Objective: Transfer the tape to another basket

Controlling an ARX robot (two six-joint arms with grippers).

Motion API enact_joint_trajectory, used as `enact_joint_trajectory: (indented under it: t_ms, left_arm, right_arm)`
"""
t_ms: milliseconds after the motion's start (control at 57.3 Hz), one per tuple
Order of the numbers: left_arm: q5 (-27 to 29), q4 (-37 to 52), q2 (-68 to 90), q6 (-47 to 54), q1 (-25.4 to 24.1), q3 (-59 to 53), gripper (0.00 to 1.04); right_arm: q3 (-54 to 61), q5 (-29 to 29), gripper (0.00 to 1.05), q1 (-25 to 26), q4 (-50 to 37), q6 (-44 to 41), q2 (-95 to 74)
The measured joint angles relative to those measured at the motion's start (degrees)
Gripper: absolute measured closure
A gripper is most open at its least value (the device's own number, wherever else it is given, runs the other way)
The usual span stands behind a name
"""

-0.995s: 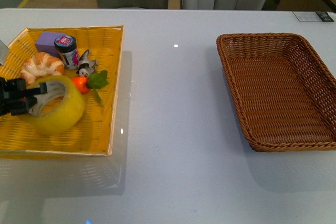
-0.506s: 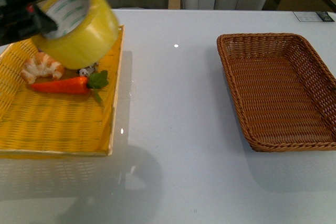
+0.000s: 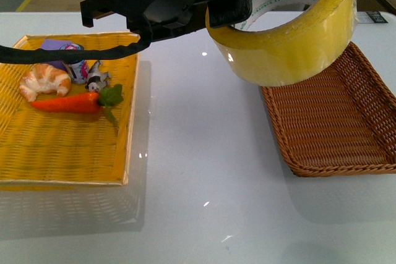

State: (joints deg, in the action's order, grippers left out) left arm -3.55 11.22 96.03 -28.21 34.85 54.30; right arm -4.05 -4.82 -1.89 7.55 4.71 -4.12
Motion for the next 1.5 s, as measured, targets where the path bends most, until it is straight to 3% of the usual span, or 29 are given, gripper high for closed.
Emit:
enact_joint_trajectory:
  t_ms: [52, 122, 227, 471, 925, 1152, 1326, 1431, 1501]
  left_arm:
    - [0.55, -0.09, 0.00, -0.02, 0.02, 0.00, 0.89]
    - [0.59, -0.13, 0.00, -0.02, 0.07, 0.11, 0.89]
    - [0.70, -0.50, 0.00, -0.02, 0.09, 0.11, 0.89]
    - [0.79, -0.74, 0.00, -0.02, 0.13, 0.11, 0.89]
    - [0.33, -0.81, 0.00, 0.00, 0.11, 0.09, 0.89]
    - [-0.52, -0.81, 0.00, -0.04, 0.02, 0.09, 0.89]
    - [-0.96, -0.81, 0.00, -0.07, -0.04, 0.09, 0.90]
    - [-1.33, -0.81, 0.00, -0.11, -0.22, 0.02, 0.90]
    - [-1.77, -0.76, 0.00, -0.26, -0.39, 0.00, 0.84]
  right_arm:
    - [-3.63, -3.74, 0.09, -2.01, 6.60, 5.16, -7.48]
    - [-6.01, -3.85, 0.09, -4.11, 5.66, 11.74, -16.04]
    - [-9.27, -1.70, 0.09, -6.82, -2.19, 18.80, -26.08]
    - [-14.78, 9.73, 0.09, -12.52, -28.55, 33.86, -50.38]
    - [-17.20, 14.01, 0.09, -16.72, -48.59, 41.94, -70.86]
    - [-17.51, 13.57, 0.09, -18.47, -50.60, 42.40, -73.61]
    - [-18.03, 12.79, 0.34, -19.76, -50.73, 42.51, -73.75]
    - [-18.12, 12.39, 0.55, -20.39, -51.12, 43.67, -73.66]
    - [-18.16, 12.41, 0.57, -20.48, -51.32, 44.26, -73.50]
